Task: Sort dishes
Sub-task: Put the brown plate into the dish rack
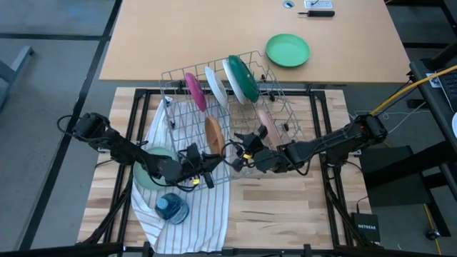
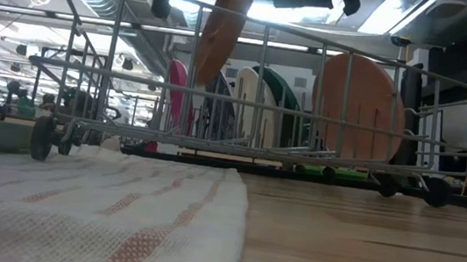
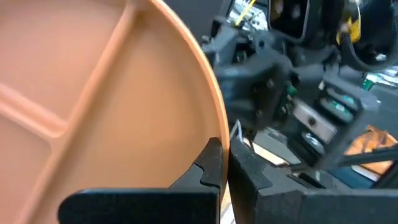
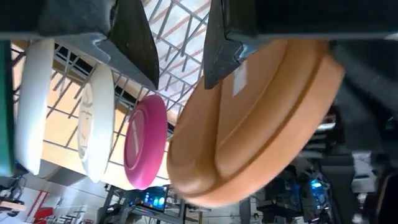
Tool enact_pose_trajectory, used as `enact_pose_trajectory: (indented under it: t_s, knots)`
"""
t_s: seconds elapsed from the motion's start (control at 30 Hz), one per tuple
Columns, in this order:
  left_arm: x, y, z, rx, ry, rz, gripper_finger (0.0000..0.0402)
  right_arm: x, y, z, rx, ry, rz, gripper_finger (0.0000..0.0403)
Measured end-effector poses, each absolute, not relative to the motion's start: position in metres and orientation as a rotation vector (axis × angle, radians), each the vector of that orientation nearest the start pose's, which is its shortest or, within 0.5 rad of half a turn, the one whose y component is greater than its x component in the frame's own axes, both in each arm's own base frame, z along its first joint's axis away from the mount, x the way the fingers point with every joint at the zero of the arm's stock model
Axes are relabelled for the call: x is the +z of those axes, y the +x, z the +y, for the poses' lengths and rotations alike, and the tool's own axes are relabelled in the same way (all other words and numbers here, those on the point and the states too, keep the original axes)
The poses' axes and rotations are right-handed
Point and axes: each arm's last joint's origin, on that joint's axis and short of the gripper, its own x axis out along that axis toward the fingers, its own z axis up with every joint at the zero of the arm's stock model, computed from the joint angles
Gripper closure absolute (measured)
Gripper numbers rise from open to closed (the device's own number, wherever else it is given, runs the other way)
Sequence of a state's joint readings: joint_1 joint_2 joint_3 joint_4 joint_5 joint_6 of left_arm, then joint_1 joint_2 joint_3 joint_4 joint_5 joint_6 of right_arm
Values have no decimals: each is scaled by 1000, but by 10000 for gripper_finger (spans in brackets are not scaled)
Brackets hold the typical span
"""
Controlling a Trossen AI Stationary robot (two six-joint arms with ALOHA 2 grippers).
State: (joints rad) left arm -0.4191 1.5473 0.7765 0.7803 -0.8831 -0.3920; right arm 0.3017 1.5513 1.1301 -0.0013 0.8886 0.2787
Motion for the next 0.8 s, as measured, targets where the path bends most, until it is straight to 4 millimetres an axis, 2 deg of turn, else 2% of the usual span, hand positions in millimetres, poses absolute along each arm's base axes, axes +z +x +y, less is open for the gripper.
enact_pose_trajectory:
  t_s: [0.27,0.8]
  knots:
    - [238,298,-110,454,-423,-75,401,286,335,71,-657,31,268,274]
    - [237,295,-118,435,-413,-69,401,272,344,71,-610,26,314,274]
